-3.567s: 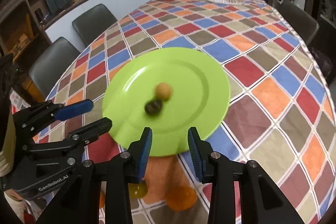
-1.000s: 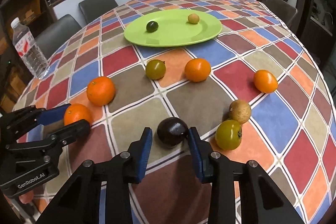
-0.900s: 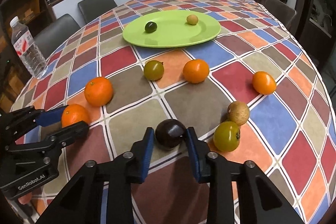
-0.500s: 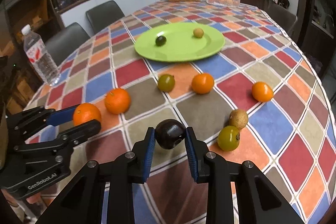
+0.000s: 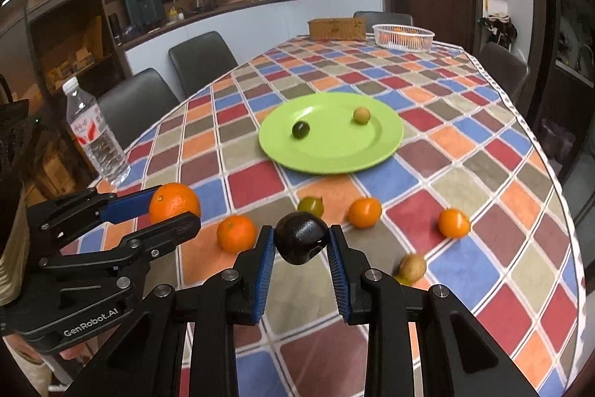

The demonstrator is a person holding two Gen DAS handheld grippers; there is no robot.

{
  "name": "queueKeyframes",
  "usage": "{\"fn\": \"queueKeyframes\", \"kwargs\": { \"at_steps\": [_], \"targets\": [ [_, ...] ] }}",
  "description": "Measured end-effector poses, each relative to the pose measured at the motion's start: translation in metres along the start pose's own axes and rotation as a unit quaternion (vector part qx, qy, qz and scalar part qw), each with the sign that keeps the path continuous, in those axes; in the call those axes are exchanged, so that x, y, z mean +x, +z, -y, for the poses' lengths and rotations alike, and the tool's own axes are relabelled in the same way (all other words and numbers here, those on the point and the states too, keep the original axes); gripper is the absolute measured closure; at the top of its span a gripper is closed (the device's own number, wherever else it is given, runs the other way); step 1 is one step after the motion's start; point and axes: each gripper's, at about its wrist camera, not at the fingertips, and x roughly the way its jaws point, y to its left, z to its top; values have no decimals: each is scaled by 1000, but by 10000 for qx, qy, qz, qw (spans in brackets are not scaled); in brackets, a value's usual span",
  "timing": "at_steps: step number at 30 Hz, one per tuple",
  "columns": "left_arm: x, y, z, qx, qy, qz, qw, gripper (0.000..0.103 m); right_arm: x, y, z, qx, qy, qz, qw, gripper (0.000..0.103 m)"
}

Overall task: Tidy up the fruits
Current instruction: 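Carry the orange and plum onto the green plate and open both tools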

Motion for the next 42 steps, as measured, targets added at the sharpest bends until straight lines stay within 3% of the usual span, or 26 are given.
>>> {"fn": "queueKeyframes", "kwargs": {
  "at_steps": [8, 17, 28, 42],
  "targets": [
    [12, 32, -6, 129, -56, 158, 9998, 64, 5, 36, 8, -73, -79, 167, 9998, 73],
    [43, 63, -14, 126, -217, 22, 9997, 64, 27, 71, 20, -148, -129, 71, 9998, 73],
    [98, 88, -37, -357, -565, -533, 9963, 64, 79, 103, 44, -7, -155, -493, 9987, 73],
    [156, 97, -44, -192, -431, -1080, 9930, 64, 142, 107, 71, 396, 57, -1213, 9918, 73]
  ]
}}
